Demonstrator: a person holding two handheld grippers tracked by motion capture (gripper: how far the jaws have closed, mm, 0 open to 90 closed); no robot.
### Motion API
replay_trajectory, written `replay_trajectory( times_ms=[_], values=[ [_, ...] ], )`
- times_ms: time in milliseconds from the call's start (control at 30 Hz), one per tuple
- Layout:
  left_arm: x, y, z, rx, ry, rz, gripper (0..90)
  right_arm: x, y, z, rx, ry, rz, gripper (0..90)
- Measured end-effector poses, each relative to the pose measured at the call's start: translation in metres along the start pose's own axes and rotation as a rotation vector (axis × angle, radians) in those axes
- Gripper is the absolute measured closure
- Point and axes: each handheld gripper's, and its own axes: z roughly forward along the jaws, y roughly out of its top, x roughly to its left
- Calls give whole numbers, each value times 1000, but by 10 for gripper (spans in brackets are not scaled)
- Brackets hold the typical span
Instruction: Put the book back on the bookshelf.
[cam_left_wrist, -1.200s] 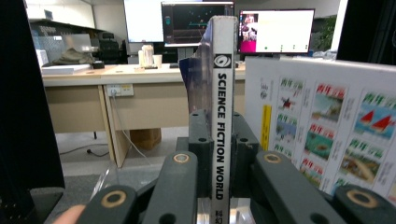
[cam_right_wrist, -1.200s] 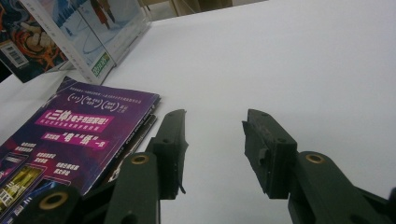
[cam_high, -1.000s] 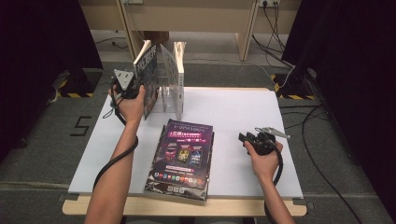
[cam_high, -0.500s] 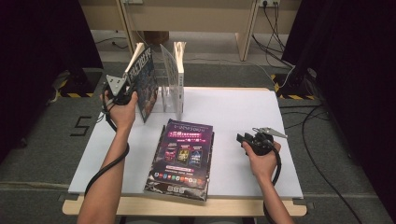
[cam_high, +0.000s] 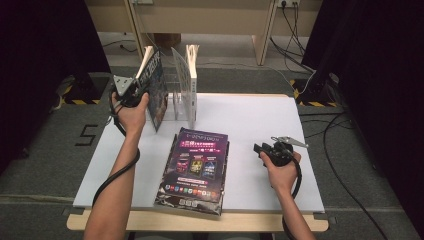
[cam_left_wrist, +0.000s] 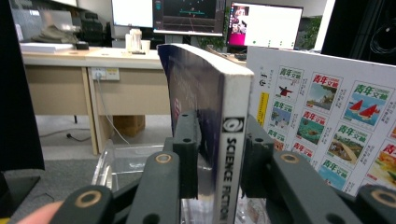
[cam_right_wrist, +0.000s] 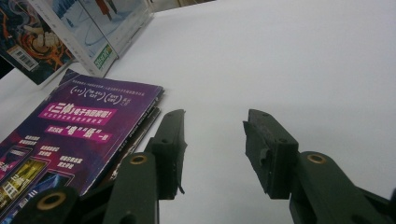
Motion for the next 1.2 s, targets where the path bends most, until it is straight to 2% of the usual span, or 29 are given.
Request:
replay_trajectory(
  times_ms=[133,233,467,633,767,867,933,1133,1200],
  values=[
    [-1,2,3,10,7,-15,693,-1,0,0,6,1,-1,576],
    [-1,3,3,10,14,-20,719,-1,0,1,8,2,-2,575],
    [-2,5,5,24,16,-4,812,-1,-1,2,26,5,0,574],
    [-4,7,7,46,15,0,821,-2,-2,3,32,5,-1,574],
    [-8,8,9,52,-5,13,822,-2,-2,3,30,3,5,575],
    [-9,9,12,42,-19,16,823,-3,-2,3,32,2,7,576],
    [-10,8,13,21,-5,19,824,-3,-2,3,32,1,8,576],
    [-13,12,17,-1,6,78,826,-5,-3,3,30,-1,10,576],
    [-13,14,18,-13,7,84,826,-4,-3,4,33,0,12,576]
  ],
)
